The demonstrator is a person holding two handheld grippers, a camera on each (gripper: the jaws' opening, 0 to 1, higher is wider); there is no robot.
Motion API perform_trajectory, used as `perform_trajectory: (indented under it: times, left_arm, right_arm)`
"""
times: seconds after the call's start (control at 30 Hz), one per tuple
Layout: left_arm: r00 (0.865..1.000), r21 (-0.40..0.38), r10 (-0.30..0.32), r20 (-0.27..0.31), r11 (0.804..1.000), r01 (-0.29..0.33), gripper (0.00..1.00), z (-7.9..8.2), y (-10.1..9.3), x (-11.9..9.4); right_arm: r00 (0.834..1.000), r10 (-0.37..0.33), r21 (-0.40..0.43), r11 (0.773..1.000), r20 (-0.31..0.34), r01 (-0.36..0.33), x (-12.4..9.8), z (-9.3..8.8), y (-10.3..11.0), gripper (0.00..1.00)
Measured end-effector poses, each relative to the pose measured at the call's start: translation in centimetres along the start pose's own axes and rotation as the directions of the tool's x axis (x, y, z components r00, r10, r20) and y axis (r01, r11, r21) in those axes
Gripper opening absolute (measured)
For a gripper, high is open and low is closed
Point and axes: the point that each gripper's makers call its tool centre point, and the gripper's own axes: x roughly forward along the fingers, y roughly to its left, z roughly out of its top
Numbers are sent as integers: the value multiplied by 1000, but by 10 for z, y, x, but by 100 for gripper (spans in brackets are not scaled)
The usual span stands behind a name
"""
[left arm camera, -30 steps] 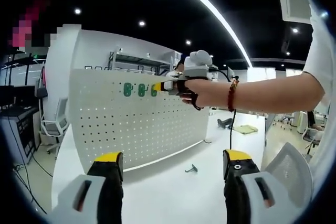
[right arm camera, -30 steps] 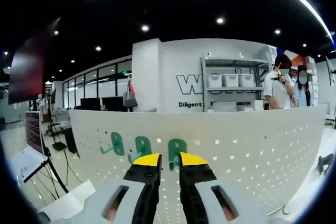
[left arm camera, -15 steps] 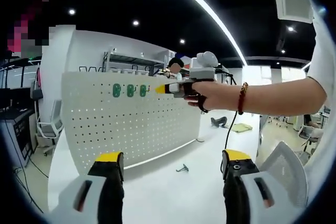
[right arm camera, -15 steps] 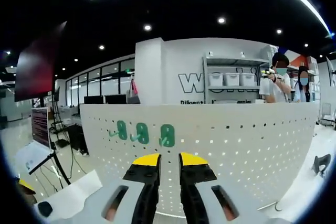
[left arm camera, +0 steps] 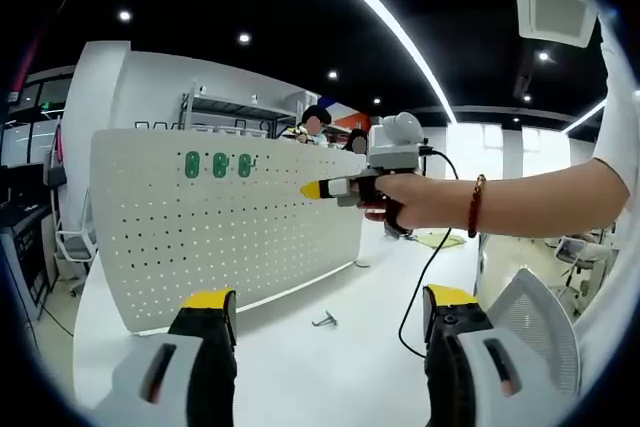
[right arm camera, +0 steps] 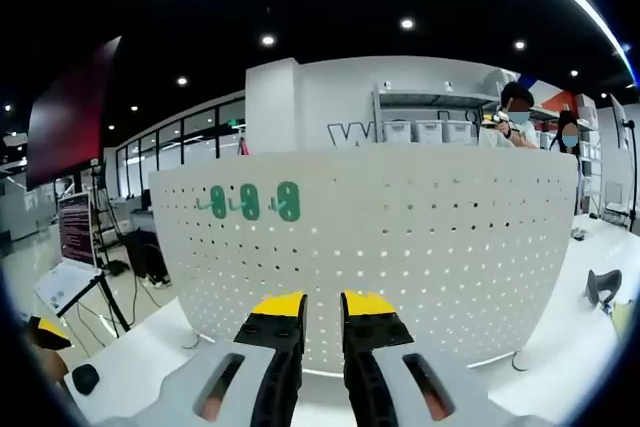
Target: Insert the hook assembly into the mounting plate slot until the hook locks in place.
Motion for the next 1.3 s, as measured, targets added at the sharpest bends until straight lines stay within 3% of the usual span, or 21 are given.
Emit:
perform_trajectory:
  times: [0.27,0.43,0.5,0.7,1.1,1.3]
  left_arm:
    - [1000,3,9,-16,1000,-9,76,-2,-8,15]
    - [1000,-16,4,13,1000,-4,79,3,-15,22]
    - [1000,-10,18,-7,1000,-18,81,1,-16,22]
    - [999,-10,54,4,998,-54,81,3,-20,17]
    - [996,1,84,-24,996,-84,81,0,-30,19]
    - [994,-2,103,-39,995,-103,82,-7,-32,17]
  right_arm:
    - [998,1,31,1000,-64,1,-3,-33,-15,14]
    - [993,34,30,999,-112,-31,-4,-55,-19,16]
    - [990,45,34,999,-137,-41,-4,-65,-21,16]
    - [977,70,43,997,-201,-62,-4,-92,-23,18]
    - [940,84,79,995,-331,-61,-13,-156,-37,19]
    - [913,88,96,994,-398,-54,-15,-187,-43,19]
